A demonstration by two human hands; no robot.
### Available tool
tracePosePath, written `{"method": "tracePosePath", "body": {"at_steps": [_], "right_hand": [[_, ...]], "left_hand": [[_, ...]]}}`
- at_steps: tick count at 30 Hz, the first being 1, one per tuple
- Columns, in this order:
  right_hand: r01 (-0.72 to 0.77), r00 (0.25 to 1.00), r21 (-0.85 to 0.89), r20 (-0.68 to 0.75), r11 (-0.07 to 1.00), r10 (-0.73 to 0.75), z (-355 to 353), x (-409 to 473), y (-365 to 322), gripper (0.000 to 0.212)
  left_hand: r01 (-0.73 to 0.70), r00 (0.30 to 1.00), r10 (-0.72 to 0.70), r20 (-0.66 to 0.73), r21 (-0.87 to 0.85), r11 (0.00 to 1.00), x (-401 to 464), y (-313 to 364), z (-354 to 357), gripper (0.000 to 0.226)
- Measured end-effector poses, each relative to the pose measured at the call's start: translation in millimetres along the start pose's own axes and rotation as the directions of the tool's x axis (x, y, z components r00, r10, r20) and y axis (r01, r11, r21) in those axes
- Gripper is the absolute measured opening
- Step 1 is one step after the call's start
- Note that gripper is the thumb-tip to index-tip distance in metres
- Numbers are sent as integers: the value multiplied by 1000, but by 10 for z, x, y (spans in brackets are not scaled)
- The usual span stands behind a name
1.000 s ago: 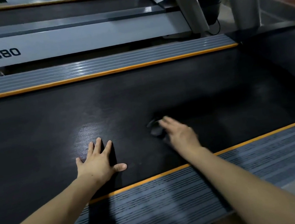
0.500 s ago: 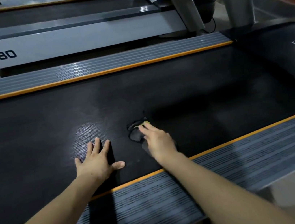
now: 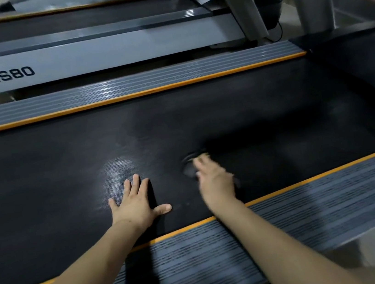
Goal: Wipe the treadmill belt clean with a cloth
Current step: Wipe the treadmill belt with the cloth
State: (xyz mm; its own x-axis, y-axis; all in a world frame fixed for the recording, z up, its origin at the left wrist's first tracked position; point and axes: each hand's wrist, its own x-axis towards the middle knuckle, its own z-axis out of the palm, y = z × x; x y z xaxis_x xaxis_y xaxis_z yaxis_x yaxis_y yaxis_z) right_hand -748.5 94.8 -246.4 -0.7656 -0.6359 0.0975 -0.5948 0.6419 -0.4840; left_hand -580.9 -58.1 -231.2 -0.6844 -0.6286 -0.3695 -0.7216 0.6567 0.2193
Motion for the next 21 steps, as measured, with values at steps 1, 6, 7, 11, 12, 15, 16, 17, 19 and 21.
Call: {"method": "tracePosePath", "body": {"at_steps": [1, 6, 7, 11, 12, 15, 16, 17, 19, 21], "right_hand": [[113, 992, 41, 57, 993, -115, 80, -74, -159, 40], [254, 955, 92, 136, 963, -264, -31, -2, -111, 41], [265, 953, 45, 141, 963, -269, -52, 44, -70, 42], [277, 957, -23, 101, 961, -273, 107, 337, -91, 41], [254, 965, 12, 63, 967, -254, 178, 453, -127, 40], [187, 982, 50, 14, 981, -188, 369, 866, -345, 38], [186, 982, 46, 21, 981, -187, 426, 1006, -438, 38], [202, 979, 31, 28, 979, -203, 468, 1127, -515, 38], [252, 967, 2, 46, 968, -251, 493, 1289, -601, 36], [305, 950, -27, 84, 952, -302, 403, 1245, -602, 31]], "left_hand": [[1, 1000, -1, -6, -8, 1000, -13, -3, -6, 113], [-13, 1000, 13, -13, 15, 1000, -50, -117, -88, 119], [2, 1000, -2, 0, 21, 1000, -24, -160, -130, 120], [69, 995, -69, 72, 9, 998, 149, -258, -223, 123], [69, 995, -70, 73, 18, 997, 172, -254, -207, 123], [67, 996, -68, 58, 25, 997, 188, -241, -147, 123], [66, 996, -67, 58, 22, 998, 188, -252, -143, 124], [65, 996, -66, 58, 18, 998, 193, -258, -144, 124], [66, 996, -67, 57, 13, 998, 206, -270, -144, 124], [64, 996, -64, 60, 6, 998, 187, -267, -148, 124]]}}
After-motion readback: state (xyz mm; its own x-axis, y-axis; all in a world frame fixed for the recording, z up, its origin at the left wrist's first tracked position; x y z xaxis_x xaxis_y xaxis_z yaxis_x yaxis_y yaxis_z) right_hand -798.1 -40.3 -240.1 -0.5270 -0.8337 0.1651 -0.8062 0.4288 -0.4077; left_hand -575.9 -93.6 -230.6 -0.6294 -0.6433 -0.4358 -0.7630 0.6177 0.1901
